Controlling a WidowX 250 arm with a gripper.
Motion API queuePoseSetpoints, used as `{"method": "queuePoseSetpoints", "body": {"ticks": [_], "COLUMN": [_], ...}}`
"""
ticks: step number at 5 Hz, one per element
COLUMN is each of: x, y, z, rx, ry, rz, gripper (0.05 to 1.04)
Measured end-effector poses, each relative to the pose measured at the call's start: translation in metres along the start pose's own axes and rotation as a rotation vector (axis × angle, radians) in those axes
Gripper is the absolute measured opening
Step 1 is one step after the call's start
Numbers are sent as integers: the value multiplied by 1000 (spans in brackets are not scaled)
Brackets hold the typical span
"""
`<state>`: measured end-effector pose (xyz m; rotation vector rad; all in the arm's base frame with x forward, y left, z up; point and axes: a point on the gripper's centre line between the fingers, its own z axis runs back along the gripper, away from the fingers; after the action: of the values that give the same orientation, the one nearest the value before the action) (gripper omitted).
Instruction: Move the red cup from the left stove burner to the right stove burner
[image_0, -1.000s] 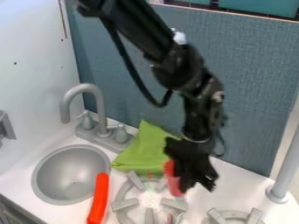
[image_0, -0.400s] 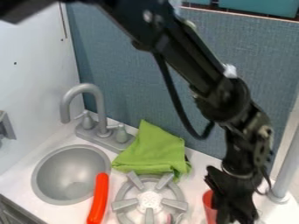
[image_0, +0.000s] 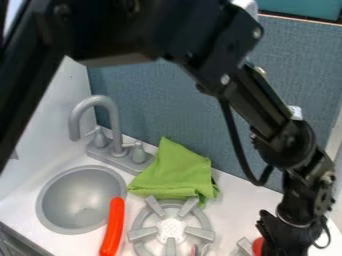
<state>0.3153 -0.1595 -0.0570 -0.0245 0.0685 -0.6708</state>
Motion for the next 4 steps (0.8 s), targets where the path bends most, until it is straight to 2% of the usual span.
{"method": "queuePoseSetpoints", "body": {"ticks": [2,4], "x": [8,17], "y": [-2,-2], "z": [-4,-13], "rx": [23,68], "ry": [-26,-54], "rz": [1,19], "gripper": [104,104]}}
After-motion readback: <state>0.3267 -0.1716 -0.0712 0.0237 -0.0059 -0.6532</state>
